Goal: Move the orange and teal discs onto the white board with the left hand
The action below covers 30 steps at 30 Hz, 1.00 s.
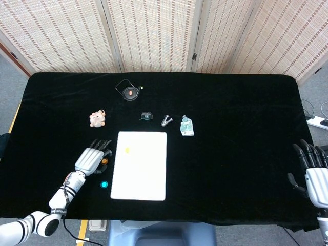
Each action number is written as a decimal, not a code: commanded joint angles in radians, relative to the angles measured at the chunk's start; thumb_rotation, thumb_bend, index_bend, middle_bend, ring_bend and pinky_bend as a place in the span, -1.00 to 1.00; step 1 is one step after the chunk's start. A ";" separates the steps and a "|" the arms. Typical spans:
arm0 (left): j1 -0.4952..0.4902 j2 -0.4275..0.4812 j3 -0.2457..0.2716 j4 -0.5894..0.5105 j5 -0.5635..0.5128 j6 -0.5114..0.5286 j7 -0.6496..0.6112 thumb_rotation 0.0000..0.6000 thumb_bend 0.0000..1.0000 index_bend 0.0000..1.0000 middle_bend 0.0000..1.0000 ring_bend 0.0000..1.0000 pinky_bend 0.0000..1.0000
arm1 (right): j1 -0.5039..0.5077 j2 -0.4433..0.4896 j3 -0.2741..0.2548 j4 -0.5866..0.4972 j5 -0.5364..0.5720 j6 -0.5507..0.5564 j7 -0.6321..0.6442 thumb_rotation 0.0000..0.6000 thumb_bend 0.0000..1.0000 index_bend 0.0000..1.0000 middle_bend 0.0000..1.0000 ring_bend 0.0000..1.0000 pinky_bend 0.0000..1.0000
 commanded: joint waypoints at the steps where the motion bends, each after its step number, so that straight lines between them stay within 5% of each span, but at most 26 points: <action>1: 0.002 -0.008 -0.002 0.015 -0.002 -0.003 0.002 1.00 -0.10 -0.25 -0.86 -1.00 -1.00 | 0.000 0.000 0.000 0.000 0.000 0.001 0.001 1.00 -0.15 -1.00 -1.00 -1.00 -1.00; 30: 0.022 -0.058 -0.010 0.114 0.006 -0.024 -0.057 1.00 -0.10 0.00 -0.85 -1.00 -1.00 | -0.012 0.002 -0.006 -0.013 -0.006 0.017 -0.006 1.00 -0.15 -1.00 -1.00 -1.00 -1.00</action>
